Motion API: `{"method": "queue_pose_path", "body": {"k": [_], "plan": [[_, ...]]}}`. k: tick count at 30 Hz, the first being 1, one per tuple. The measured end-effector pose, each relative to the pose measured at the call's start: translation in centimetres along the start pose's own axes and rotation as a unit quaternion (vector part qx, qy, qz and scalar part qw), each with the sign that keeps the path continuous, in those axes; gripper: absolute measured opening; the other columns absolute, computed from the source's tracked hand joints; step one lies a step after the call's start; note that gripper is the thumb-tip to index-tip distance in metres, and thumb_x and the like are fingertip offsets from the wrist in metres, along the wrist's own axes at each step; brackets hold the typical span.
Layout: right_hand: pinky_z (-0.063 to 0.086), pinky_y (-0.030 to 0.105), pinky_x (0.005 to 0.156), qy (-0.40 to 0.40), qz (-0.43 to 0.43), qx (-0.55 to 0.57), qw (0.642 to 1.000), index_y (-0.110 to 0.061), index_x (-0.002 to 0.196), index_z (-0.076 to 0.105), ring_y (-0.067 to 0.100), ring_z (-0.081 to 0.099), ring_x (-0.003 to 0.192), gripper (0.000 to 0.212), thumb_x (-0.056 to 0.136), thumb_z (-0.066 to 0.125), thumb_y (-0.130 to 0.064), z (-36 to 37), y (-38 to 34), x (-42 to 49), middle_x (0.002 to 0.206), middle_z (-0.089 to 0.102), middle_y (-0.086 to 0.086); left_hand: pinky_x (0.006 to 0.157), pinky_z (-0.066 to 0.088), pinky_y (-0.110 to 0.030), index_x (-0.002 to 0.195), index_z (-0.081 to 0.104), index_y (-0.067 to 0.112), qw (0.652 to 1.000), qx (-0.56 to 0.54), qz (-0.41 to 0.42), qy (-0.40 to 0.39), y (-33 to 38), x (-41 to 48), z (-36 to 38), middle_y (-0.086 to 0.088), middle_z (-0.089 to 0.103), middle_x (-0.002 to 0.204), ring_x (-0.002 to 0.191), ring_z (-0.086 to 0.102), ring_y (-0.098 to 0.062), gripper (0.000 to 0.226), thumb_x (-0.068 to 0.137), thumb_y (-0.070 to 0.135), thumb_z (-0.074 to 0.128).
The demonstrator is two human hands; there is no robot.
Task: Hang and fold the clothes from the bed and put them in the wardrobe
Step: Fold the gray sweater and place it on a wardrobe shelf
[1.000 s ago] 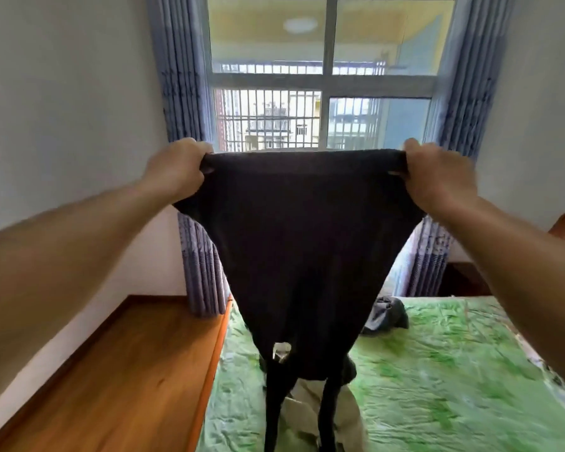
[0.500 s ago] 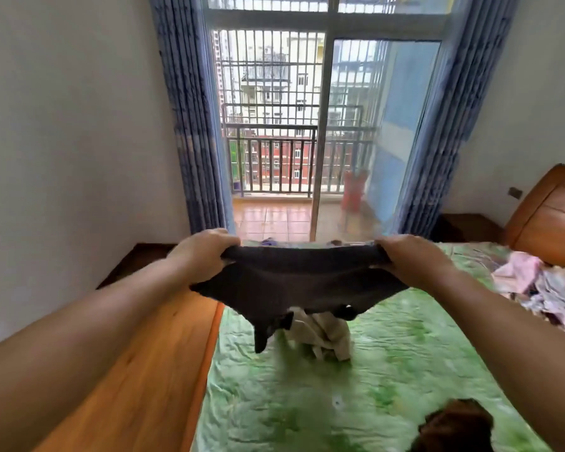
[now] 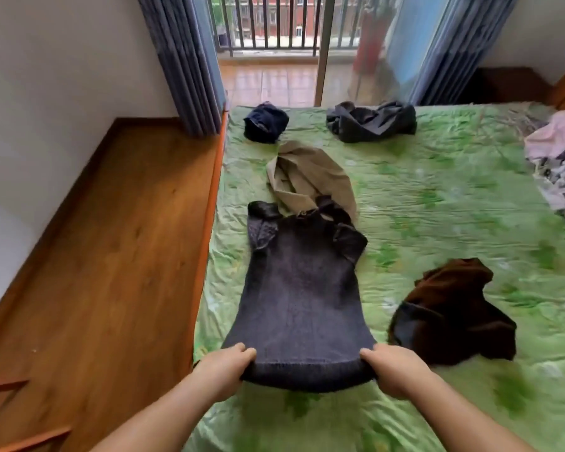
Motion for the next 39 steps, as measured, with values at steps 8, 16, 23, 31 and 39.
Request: {"method": "queue_pose_path", "body": {"k": [8,16,23,31,39], "plan": [[0.043,0.036,0.074,-0.145,-0.039,-0.019,0.988,-0.026,0.116,0.054,0.030,0.062,0.111,0.031,0.088,0.049,-0.014,14.8,-2.9,3.0,0.117,0.060,0.005,0.064,0.040,-0.043,0.118,0.037,0.021,0.989,0.044,0.002,-0.138,0.6,2.7,14.7,-0.007,0.049,0.114,0.100,0.064,-0.035,0.042,0.085,0.001,0.055],[0.043,0.039,0.072,-0.225,-0.048,-0.050,0.972,-0.027,0.128,0.053,0.033,0.060,0.111,0.038,0.094,0.047,-0.012,26.3,-5.4,5.8,0.122,0.052,0.010,0.066,0.042,-0.046,0.131,0.038,0.017,0.967,0.089,0.024,-0.235,-0.2,4.4,25.6,-0.016,0.043,0.123,0.104,0.060,-0.040,0.041,0.094,0.004,0.048],[0.048,0.044,0.079,-0.296,-0.047,-0.056,0.952,-0.026,0.132,0.050,0.035,0.055,0.115,0.040,0.092,0.050,-0.018,30.9,-6.4,4.8,0.125,0.046,0.012,0.066,0.044,-0.046,0.137,0.034,0.018,0.947,0.081,0.024,-0.310,0.3,3.6,30.3,-0.017,0.038,0.131,0.102,0.059,-0.040,0.056,0.087,0.001,0.053],[0.050,0.039,0.079,-0.139,0.041,0.142,0.979,-0.026,0.099,0.053,0.033,0.061,0.109,0.020,0.089,0.052,-0.043,21.5,-5.4,12.7,0.116,0.063,0.008,0.076,0.052,-0.043,0.113,0.048,0.023,0.994,-0.001,0.036,-0.104,0.1,11.8,21.1,-0.005,0.058,0.113,0.107,0.061,-0.030,0.031,0.096,0.049,0.048],[0.023,0.055,0.120,0.033,0.058,0.050,0.997,-0.025,0.159,0.011,0.038,-0.001,0.154,0.085,0.094,0.063,-0.040,14.2,-1.1,23.0,0.168,-0.003,0.013,0.119,0.029,-0.048,0.161,0.006,0.030,0.995,0.101,-0.012,-0.015,-4.3,24.4,13.4,-0.016,-0.003,0.168,0.155,0.005,-0.034,0.084,0.097,0.046,0.058]]}}
Point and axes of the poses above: each hand's wrist, its own x-axis towards the middle knuckle, its own z-axis out of the palm, y = z × x, the point moved 7 cm from there along x, towards the middle knuckle
